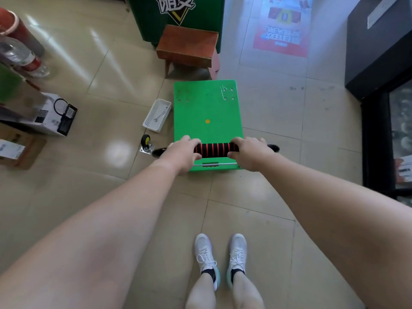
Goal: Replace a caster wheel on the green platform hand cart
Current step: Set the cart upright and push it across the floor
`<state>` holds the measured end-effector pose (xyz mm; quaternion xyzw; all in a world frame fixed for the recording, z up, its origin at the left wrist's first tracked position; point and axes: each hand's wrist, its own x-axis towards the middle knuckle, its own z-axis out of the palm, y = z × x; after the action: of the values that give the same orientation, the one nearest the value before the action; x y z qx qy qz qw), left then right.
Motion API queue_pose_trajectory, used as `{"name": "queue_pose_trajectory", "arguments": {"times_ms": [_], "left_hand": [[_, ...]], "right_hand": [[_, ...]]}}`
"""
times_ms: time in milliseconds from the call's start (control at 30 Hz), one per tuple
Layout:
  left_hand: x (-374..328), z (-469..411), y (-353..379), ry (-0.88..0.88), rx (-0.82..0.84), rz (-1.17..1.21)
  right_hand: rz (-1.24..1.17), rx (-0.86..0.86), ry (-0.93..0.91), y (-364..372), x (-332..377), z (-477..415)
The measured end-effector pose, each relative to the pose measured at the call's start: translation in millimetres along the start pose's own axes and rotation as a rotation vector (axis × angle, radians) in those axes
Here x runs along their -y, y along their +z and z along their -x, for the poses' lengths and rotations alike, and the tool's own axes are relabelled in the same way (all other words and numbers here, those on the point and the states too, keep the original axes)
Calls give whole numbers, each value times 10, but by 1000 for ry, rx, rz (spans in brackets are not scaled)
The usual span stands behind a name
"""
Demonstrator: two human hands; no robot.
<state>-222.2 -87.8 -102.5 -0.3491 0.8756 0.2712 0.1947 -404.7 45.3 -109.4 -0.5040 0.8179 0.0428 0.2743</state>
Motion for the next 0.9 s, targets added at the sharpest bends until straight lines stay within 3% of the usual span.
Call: {"name": "queue_pose_trajectory", "arguments": {"times_ms": [333,567,900], "left_hand": [[-33,1,2,-11,-17,59],[-24,579,462,-33,-47,148],[-195,1593,1258,-42,-18,140]], "right_hand": [[-76,-16,-29,13,-85,-32],[-59,17,-52,355,-13,613],[-224,129,-22,1033,-15,1687]]}}
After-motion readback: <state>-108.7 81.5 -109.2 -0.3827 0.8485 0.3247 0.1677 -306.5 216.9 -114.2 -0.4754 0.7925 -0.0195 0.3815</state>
